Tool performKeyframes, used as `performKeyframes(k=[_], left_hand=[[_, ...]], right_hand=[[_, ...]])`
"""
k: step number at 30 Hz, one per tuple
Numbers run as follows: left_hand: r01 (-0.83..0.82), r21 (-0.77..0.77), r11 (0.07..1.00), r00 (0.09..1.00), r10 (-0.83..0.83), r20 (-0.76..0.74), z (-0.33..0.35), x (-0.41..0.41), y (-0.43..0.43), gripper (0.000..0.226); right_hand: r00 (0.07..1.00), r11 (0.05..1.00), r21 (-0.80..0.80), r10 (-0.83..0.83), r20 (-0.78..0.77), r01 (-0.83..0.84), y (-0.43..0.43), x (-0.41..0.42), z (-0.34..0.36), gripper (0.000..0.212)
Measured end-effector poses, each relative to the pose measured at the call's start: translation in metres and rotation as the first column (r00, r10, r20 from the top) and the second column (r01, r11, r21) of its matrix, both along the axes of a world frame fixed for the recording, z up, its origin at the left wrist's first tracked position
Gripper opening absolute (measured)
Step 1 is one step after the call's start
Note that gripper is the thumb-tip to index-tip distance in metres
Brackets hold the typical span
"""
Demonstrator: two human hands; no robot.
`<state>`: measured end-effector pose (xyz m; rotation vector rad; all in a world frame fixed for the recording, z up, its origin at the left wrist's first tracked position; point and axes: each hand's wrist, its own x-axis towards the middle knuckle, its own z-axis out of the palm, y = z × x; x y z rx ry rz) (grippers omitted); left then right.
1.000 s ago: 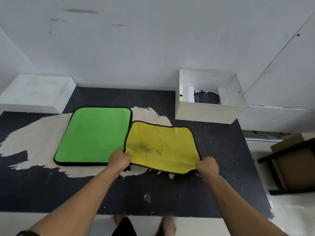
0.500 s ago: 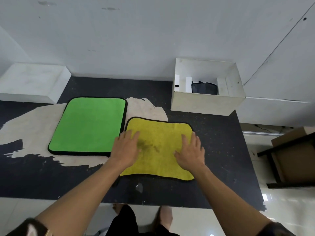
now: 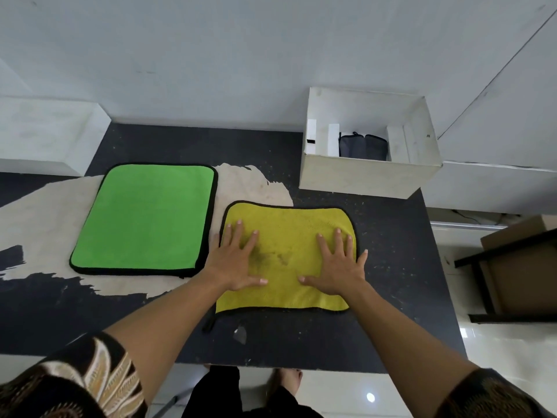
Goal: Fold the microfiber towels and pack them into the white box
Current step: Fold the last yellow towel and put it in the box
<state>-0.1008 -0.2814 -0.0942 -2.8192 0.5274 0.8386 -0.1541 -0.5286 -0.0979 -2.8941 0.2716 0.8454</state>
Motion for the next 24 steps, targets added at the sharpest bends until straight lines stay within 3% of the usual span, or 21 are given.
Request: performKeyframes(k=[2,4,7,11,14,18,20,24], left_hand=[[-0.065,-0.037,0.997,0.996,0.067,0.056,0.003,0.010,-0.004,0.104],[-0.070,-0.013,0.997,0.996,0.071,0.058,0.004,0.019,-0.005,0.099],[-0.036,0.024,0.999,0.999,0.035,0.036,0.000,0.031,-0.004,0.107],[-0.016,0.037,0.999,1.000,0.017,-0.012,0.003,0.050,-0.002,0.116],[-0.085,-0.074,0.994,0.994,0.090,0.068,0.008,0.045,-0.004,0.099],[-0.093,-0.367,0.925,0.878,0.250,0.409,0.005,-0.018,-0.001,0.047],[-0.015,-0.407,0.913,0.896,0.193,0.401,-0.005,-0.058,0.005,0.038],[0.137,-0.398,0.907,0.952,-0.009,0.307,-0.016,-0.102,0.026,0.040]], right_hand=[[0.986,0.992,0.040,-0.125,0.110,0.121,-0.001,0.010,0.003,0.104],[0.970,0.990,0.075,-0.134,0.202,0.121,-0.004,0.020,0.005,0.092],[0.996,0.998,0.063,-0.008,0.092,0.002,-0.017,0.034,0.003,0.092],[0.999,1.000,0.018,-0.013,-0.029,0.013,-0.032,0.046,0.004,0.114],[0.997,0.997,0.053,-0.056,0.051,0.053,-0.030,0.039,0.014,0.116],[0.929,0.991,0.099,-0.124,0.349,0.095,-0.015,-0.008,0.010,0.092],[0.903,0.992,0.121,-0.074,0.422,0.025,-0.005,-0.037,0.004,0.077],[0.801,0.951,0.074,0.208,0.561,-0.299,0.008,-0.079,-0.010,0.044]])
